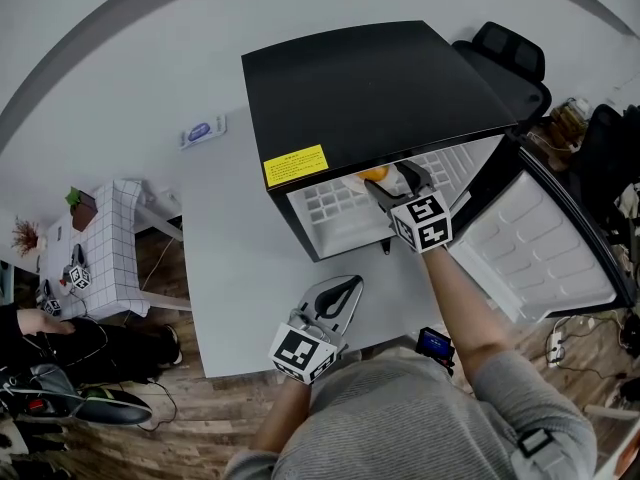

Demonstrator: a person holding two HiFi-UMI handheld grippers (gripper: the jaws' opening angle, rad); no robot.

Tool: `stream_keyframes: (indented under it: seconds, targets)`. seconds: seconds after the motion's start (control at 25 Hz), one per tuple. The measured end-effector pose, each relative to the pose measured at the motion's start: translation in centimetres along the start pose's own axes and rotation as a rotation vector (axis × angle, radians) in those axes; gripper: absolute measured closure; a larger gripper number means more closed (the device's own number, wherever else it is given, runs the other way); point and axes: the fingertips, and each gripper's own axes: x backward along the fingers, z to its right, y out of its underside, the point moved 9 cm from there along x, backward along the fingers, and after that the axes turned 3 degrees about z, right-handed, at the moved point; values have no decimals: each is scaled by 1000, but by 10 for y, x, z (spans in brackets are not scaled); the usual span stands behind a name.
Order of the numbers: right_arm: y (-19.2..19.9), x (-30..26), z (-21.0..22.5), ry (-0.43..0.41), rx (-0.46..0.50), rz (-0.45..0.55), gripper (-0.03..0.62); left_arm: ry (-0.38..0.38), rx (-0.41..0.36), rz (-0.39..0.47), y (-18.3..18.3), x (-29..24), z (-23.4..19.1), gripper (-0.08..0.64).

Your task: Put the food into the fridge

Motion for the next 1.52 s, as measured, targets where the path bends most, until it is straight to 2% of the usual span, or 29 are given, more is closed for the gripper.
stream_keyframes:
  seconds: [0.6,1.08,1.28,1.52]
  targets:
    - [-9,61,-22,9,-38,77,288,33,-18,17,-2,0,13,549]
    - [-20,108,-57,-26,-18,137,302,63,-32,33,-8,1,20,549]
    - [-36,135,-67,-22,-13,207,383,71,-39,40,-10,2,23,549]
    - [-42,163,-77,-13,33,247,544,77,-42,44,-11,3,26,549]
